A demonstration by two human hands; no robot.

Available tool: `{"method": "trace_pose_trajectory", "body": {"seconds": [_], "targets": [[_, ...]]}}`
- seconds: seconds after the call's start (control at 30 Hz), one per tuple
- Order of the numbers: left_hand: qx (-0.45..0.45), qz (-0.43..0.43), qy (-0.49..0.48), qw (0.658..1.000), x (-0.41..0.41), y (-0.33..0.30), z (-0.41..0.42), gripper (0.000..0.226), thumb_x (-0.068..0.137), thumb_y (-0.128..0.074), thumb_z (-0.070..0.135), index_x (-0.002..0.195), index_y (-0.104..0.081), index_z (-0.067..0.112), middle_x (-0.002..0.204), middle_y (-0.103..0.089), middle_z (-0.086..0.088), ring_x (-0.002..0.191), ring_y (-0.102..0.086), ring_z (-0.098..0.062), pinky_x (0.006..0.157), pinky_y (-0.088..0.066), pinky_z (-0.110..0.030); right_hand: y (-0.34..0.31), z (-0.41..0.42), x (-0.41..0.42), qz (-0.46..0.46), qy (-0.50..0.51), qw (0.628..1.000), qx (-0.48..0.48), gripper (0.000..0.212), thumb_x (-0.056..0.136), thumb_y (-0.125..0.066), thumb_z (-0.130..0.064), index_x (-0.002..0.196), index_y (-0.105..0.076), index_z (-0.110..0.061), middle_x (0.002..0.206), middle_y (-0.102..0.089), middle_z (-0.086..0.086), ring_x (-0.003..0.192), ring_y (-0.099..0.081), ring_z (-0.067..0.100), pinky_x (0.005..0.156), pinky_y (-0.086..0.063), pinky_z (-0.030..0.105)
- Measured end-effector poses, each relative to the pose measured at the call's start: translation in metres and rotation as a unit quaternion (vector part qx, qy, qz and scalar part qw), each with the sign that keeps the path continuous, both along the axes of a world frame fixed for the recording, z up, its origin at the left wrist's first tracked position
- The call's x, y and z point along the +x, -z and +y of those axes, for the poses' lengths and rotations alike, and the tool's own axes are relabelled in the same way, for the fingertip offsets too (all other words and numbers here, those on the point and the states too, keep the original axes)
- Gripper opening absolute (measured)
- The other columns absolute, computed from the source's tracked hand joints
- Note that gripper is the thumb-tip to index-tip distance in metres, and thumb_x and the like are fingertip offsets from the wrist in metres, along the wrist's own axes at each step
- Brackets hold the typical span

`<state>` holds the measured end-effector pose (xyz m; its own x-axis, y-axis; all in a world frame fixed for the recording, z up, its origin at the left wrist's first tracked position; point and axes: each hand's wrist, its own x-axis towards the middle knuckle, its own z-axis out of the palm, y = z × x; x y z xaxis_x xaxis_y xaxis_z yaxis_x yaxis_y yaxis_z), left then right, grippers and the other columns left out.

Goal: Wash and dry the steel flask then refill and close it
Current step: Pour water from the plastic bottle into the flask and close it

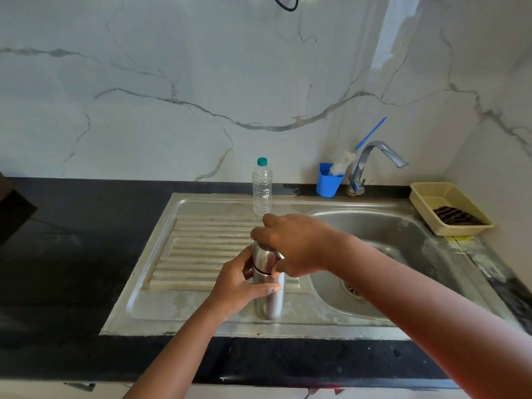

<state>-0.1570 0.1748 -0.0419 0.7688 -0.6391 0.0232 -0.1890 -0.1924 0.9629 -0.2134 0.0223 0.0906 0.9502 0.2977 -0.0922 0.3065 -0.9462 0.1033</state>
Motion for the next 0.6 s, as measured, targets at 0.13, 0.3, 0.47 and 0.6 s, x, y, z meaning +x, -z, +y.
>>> {"method": "trace_pose_trajectory", "body": {"seconds": [0.13,0.3,0.47,0.6], "targets": [[0.0,0.007,-0.007,1.0,0.001,0.0,-0.001,0.053,0.066,-0.09,0.006,0.108,-0.065,0.027,0.094,-0.074,0.007,0.093,-0.071,-0.013,0.081,-0.055,-0.025,0.004,-0.002,0.003,-0.038,0.01,0.999,-0.011,0.054,0.087,-0.055,-0.06,0.114,-0.054,-0.013,0.1,-0.057,0.004,0.073,-0.046,0.019,0.066,-0.04,0.031],[0.001,0.008,-0.019,1.0,-0.003,-0.003,-0.005,0.04,0.063,-0.09,0.004,0.089,-0.069,0.026,0.091,-0.072,0.016,0.087,-0.069,-0.003,0.076,-0.052,-0.018,0.015,0.024,0.001,-0.052,0.23,0.972,0.011,0.061,0.085,-0.046,-0.074,0.086,-0.057,-0.013,0.072,-0.052,0.001,0.067,-0.053,0.021,0.053,-0.036,0.028],[0.002,0.026,-0.012,1.0,0.0,-0.001,-0.002,0.059,0.062,-0.093,0.009,0.111,-0.065,0.026,0.099,-0.075,0.007,0.094,-0.07,-0.012,0.084,-0.057,-0.026,-0.012,0.009,0.003,-0.045,0.239,0.969,0.042,0.075,0.084,-0.026,-0.081,0.073,-0.054,-0.011,0.074,-0.053,0.004,0.068,-0.055,0.02,0.057,-0.042,0.031],[-0.002,0.031,-0.015,0.999,-0.002,-0.003,-0.002,0.06,0.062,-0.092,0.007,0.111,-0.065,0.027,0.101,-0.075,0.006,0.094,-0.071,-0.011,0.084,-0.057,-0.027,-0.019,-0.012,0.008,0.06,0.048,0.97,0.229,0.039,0.084,-0.073,-0.034,0.121,-0.061,-0.031,0.124,-0.056,-0.004,0.116,-0.052,0.016,0.099,-0.043,0.033]]}}
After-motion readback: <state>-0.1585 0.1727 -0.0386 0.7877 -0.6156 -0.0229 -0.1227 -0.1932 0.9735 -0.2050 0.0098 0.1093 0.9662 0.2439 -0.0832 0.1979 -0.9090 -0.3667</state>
